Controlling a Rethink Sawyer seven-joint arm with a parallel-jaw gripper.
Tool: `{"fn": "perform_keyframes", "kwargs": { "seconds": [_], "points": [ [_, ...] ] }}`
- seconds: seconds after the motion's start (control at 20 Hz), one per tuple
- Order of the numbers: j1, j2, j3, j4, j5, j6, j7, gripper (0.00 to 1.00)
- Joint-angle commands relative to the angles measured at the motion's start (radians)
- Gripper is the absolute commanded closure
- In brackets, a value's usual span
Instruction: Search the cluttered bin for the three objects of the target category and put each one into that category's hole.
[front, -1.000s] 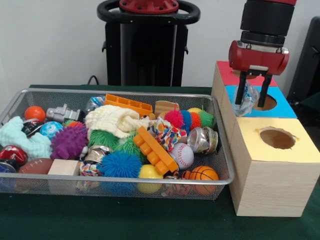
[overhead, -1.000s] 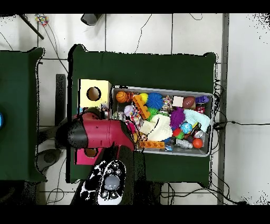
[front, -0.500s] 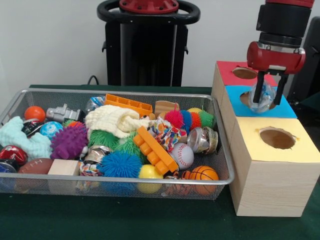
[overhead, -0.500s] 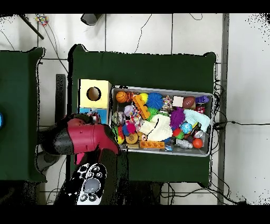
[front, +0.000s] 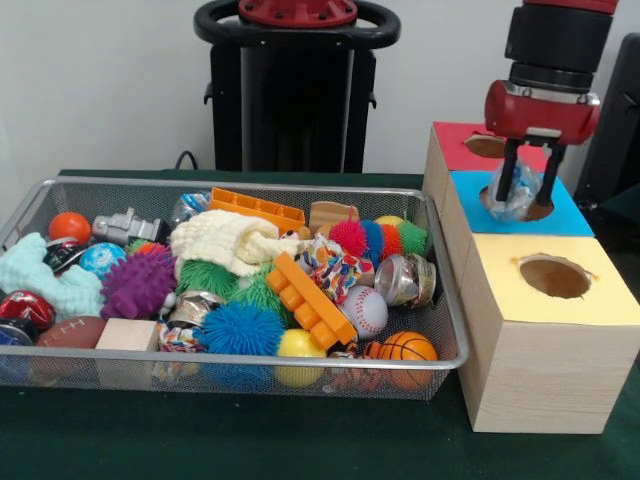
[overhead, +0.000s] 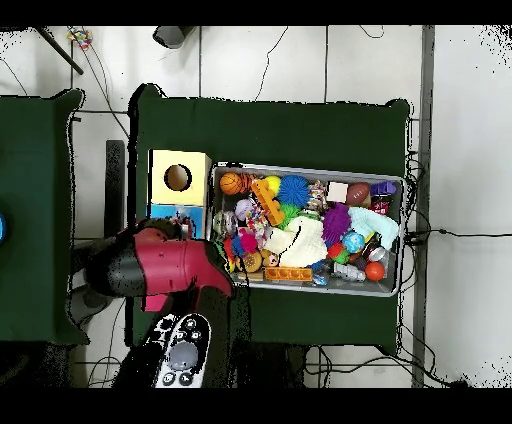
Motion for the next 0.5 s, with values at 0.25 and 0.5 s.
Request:
{"fn": "perform_keyframes", "kwargs": {
  "seconds": [0.25, 0.5],
  "points": [
    [-0.188, -0.087, 0.155, 0.283, -0.091, -0.151, 0.087, 1.00],
    [-0.107, -0.066, 0.062, 0.282, -0.120, -0.161, 0.123, 1.00]
  ]
}}
